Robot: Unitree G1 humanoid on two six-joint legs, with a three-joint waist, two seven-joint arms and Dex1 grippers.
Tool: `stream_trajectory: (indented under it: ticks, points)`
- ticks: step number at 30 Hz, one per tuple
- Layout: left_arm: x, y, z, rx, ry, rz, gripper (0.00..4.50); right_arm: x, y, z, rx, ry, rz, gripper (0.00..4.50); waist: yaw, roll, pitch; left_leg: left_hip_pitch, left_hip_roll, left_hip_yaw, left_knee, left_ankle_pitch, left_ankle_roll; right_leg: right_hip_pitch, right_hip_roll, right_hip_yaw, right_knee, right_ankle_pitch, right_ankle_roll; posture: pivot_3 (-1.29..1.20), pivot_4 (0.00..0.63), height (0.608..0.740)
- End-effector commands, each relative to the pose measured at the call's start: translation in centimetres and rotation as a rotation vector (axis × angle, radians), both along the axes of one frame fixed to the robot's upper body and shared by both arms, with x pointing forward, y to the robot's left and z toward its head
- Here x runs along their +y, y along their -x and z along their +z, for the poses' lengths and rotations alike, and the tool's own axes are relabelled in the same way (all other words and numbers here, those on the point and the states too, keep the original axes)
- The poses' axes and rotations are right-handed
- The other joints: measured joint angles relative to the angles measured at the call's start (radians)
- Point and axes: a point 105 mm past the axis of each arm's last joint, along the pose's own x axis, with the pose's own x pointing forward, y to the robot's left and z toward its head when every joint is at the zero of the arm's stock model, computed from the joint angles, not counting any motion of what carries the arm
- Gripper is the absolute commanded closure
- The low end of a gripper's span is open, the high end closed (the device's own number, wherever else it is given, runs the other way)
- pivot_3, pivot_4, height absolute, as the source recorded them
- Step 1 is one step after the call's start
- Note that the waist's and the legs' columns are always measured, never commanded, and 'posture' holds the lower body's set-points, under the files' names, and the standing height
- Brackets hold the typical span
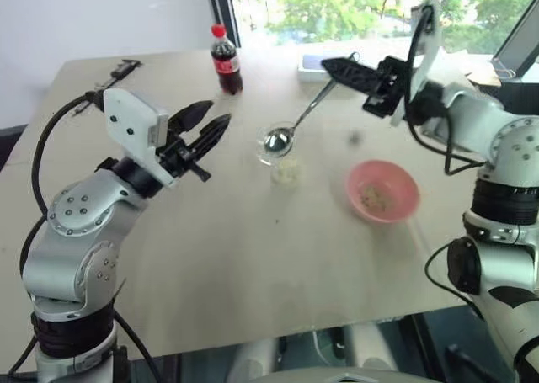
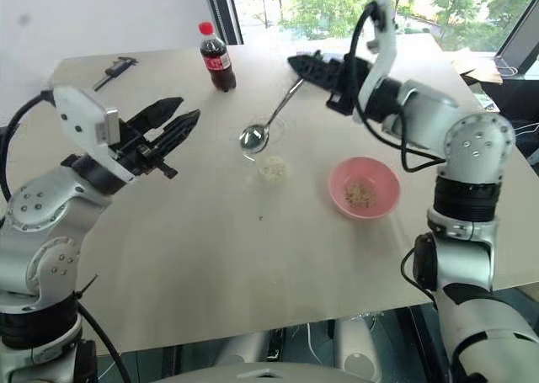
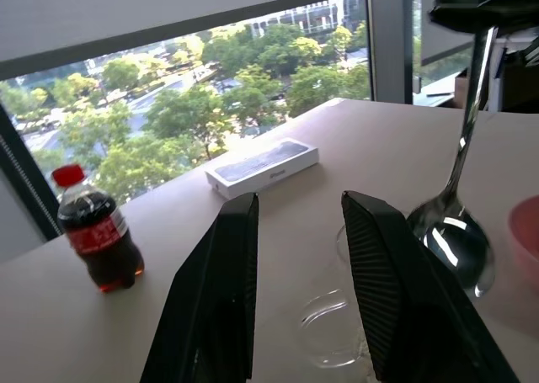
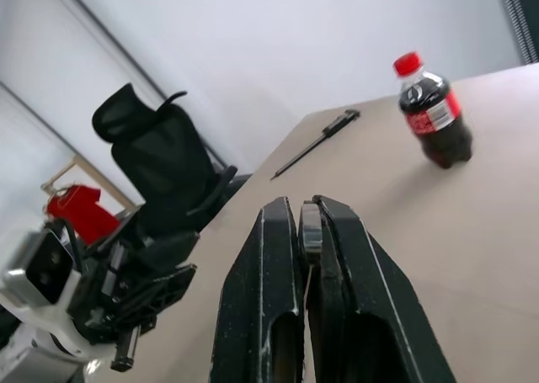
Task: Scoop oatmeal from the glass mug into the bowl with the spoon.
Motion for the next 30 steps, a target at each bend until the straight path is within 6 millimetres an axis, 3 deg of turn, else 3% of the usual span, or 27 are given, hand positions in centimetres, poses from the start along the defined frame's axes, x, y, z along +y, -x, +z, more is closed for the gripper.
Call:
stream_trajectory:
  ticks: [1,6,11,24,27,29,30]
  points:
    - [1.4,-1.0,-1.8,-0.008,0.044,0.081,2.85,-1.8,0.5,4.1,-0.051,-0.105,-0.015,4.50,0.000,0.002,-0.001,0.001,0.000,0.002,0.000,0.000,0.000,0.000,0.000,0.002,0.000,0.000,0.000,0.00,0.150,0.740]
    - [0.6,-2.3,-5.6,0.080,0.156,0.035,2.85,-3.9,-0.7,5.1,-0.019,-0.152,-0.120,4.50,0.002,0.001,-0.001,0.000,0.000,0.002,0.000,0.000,0.000,0.000,0.000,0.001,0.000,0.000,0.000,0.00,0.150,0.740]
    - [0.6,-3.7,-8.5,0.100,0.090,0.034,2.85,-4.9,-1.2,5.7,-0.020,-0.170,-0.178,4.50,0.000,0.001,-0.001,0.000,0.000,0.004,0.000,0.000,0.000,0.000,-0.001,0.002,0.001,0.000,0.000,0.00,0.150,0.740]
    - [-1.2,-6.4,-9.5,0.027,-0.011,-0.008,2.85,-5.5,-1.1,5.7,-0.035,-0.162,-0.214,4.50,0.000,0.001,-0.001,-0.002,0.001,0.005,0.000,0.000,0.001,-0.003,-0.002,0.004,0.001,0.000,0.000,0.00,0.150,0.740]
    - [-1.3,-6.5,-9.6,0.022,-0.007,-0.003,2.20,-5.6,-1.1,5.6,-0.036,-0.160,-0.218,4.50,0.000,0.001,-0.001,-0.003,0.001,0.005,0.000,0.000,0.001,-0.005,-0.004,0.004,0.002,0.000,0.000,0.00,0.150,0.740]
    - [-1.3,-6.6,-9.7,0.023,-0.009,-0.005,1.38,-5.7,-1.2,5.6,-0.038,-0.155,-0.223,4.50,0.000,0.001,-0.001,-0.002,0.001,0.005,0.000,0.000,0.001,-0.005,-0.004,0.004,0.002,0.000,0.000,0.00,0.150,0.740]
    - [-1.5,-6.7,-9.9,0.026,-0.012,-0.010,0.69,-5.7,-1.2,5.5,-0.039,-0.154,-0.224,4.50,0.000,0.001,-0.001,-0.002,0.001,0.005,0.000,0.000,0.001,-0.005,-0.004,0.004,0.002,0.000,0.000,0.00,0.150,0.740]
